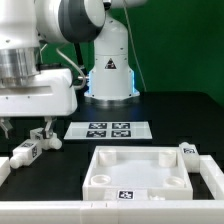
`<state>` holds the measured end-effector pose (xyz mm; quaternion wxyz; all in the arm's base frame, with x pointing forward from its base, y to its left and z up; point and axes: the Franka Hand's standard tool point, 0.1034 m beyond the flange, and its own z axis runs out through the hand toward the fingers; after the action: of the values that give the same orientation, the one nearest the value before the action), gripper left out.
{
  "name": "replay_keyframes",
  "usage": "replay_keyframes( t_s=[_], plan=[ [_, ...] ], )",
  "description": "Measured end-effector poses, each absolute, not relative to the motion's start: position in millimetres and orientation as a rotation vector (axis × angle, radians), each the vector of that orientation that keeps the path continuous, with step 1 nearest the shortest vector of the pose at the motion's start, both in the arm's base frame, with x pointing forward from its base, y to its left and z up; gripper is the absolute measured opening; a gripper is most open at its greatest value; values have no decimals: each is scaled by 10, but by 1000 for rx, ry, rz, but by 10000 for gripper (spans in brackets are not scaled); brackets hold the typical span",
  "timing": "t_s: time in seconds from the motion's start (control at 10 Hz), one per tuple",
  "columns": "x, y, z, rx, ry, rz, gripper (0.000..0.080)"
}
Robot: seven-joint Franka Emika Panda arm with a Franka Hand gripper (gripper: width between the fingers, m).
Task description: Assemble one leg
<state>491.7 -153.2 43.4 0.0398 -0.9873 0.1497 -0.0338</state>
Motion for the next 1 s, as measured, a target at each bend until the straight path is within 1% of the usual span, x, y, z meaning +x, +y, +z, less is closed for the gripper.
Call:
replay_keyframes(
  t_s=[0.2, 0.6, 0.7, 0.8, 0.9, 1.0],
  plan=[
    [4882, -1552, 305, -3042, 412, -109, 649],
    [4833, -1628, 149, -3058, 338, -102, 649],
    [4828, -1612, 133, -3058, 334, -99, 534],
    [4832, -1597, 132, -3059, 328, -99, 368],
    [4837, -1584, 132, -3059, 322, -99, 368],
    [4846, -1558, 133, -3060, 314, -100, 281]
  ],
)
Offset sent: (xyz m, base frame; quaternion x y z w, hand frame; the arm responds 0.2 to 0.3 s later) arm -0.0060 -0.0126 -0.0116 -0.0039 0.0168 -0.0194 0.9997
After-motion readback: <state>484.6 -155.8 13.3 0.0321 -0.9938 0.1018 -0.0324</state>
